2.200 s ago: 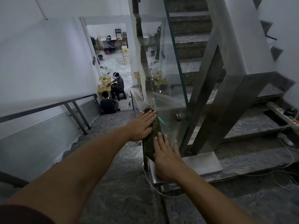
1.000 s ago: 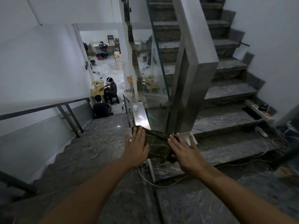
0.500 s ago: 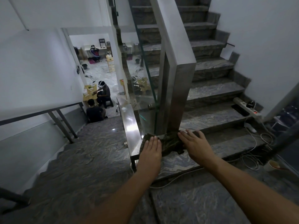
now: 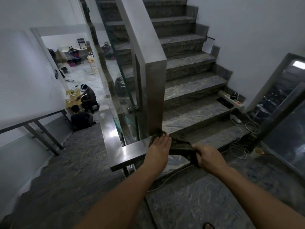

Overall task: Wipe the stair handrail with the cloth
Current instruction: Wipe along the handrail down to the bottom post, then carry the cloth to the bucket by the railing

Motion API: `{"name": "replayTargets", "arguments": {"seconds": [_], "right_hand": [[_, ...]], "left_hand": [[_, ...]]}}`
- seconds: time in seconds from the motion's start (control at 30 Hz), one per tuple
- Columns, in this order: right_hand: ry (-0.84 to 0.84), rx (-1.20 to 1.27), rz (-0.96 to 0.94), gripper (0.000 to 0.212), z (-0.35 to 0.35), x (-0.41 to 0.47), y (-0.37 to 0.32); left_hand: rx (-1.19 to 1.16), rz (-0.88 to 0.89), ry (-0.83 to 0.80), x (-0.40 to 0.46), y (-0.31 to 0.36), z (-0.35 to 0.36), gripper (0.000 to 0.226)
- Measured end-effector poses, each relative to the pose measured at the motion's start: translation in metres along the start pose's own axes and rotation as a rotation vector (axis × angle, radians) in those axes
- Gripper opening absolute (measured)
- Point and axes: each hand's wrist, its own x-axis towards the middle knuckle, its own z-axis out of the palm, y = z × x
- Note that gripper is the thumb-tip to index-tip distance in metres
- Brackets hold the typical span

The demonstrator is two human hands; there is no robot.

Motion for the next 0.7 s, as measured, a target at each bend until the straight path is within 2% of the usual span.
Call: {"name": "replayTargets", "arguments": {"seconds": [0.1, 0.2, 0.27, 0.37, 0.47, 0.7], "right_hand": [[0.011, -0.056, 0.05, 0.015, -0.009, -0.008, 0.016], [0.028, -0.114, 0.077, 0.018, -0.02, -0.013, 0.033], [0.053, -0.14, 0.078, 0.021, -0.03, -0.011, 0.047], [0.044, -0.214, 0.134, 0.023, -0.05, -0.009, 0.086], [0.009, -0.285, 0.236, 0.023, -0.074, -0.004, 0.136], [-0.002, -0.159, 0.493, 0.019, -0.166, -0.002, 0.264]], "left_hand": [[-0.003, 0.065, -0.085, 0.023, 0.009, 0.004, 0.054], [-0.028, 0.083, -0.031, 0.047, 0.024, 0.01, 0.035], [-0.108, 0.073, -0.081, 0.066, 0.035, 0.009, 0.019], [-0.09, 0.047, -0.248, 0.103, 0.065, 0.007, 0.018], [-0.159, 0.062, -0.318, 0.151, 0.099, 0.011, 0.015], [-0.323, 0.135, -0.463, 0.279, 0.215, -0.002, 0.019]]}}
